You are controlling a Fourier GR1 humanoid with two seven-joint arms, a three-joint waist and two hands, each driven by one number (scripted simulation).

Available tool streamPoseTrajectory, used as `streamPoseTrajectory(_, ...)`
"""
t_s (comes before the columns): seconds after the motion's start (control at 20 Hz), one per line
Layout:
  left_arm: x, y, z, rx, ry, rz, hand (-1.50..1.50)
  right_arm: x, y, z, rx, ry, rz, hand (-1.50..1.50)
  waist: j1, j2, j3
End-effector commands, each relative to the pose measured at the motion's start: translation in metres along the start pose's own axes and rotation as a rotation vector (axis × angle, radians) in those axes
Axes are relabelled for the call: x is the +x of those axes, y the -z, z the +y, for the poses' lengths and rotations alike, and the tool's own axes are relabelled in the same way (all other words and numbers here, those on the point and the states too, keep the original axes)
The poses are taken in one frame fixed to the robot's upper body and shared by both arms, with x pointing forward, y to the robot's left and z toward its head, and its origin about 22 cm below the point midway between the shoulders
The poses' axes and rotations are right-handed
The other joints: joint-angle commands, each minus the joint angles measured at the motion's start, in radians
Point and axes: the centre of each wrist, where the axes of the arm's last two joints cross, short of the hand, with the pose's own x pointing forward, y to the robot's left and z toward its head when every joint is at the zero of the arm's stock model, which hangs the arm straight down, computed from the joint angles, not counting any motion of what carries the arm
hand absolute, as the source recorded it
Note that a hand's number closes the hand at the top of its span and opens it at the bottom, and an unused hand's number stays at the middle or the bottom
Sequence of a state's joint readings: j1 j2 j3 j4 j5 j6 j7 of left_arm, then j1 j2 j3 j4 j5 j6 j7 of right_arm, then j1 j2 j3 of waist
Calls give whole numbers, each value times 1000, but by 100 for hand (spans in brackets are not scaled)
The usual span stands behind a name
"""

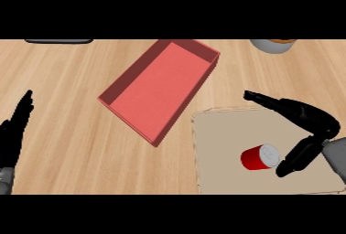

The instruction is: Pick the can from the tray and place it in the cardboard box

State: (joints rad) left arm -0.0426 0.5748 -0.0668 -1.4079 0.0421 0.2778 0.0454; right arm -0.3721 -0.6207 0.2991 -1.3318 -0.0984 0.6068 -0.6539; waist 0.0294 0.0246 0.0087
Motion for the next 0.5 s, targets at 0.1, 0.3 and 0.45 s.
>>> streamPoseTrajectory(0.1,0,5,-4,-10,2,11,0,28,-3,-34,299,-218,-61,-150,11,-7,-3)
streamPoseTrajectory(0.3,4,11,-14,-20,12,2,0,27,8,-38,442,-351,-10,-150,25,-5,-5)
streamPoseTrajectory(0.45,-2,10,-6,-26,13,6,0,14,13,-27,553,-451,36,-150,28,-9,-7)
